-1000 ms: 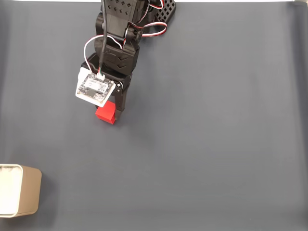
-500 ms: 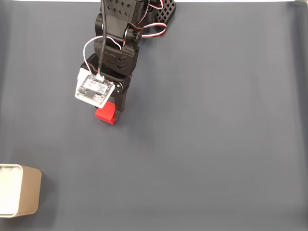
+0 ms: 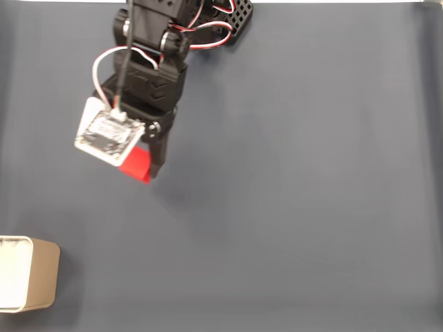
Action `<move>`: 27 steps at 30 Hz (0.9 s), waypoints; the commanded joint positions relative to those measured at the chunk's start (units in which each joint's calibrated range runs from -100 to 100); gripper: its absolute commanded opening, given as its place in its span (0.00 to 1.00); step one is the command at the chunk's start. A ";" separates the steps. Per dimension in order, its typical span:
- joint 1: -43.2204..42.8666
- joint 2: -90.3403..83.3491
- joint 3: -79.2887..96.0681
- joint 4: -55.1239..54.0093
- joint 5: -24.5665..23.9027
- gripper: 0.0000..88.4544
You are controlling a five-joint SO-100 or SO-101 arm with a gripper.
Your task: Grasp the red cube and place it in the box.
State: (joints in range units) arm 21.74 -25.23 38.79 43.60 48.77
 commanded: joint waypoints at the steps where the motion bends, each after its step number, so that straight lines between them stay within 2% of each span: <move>1: 1.20 2.09 -12.05 3.13 -0.39 0.00; 14: 4.33 19.77 -45.81 10.17 -0.88 0.00; 27: 7.67 34.24 -66.80 12.72 -1.37 0.00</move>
State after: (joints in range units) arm 28.41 7.86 -20.98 55.45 47.84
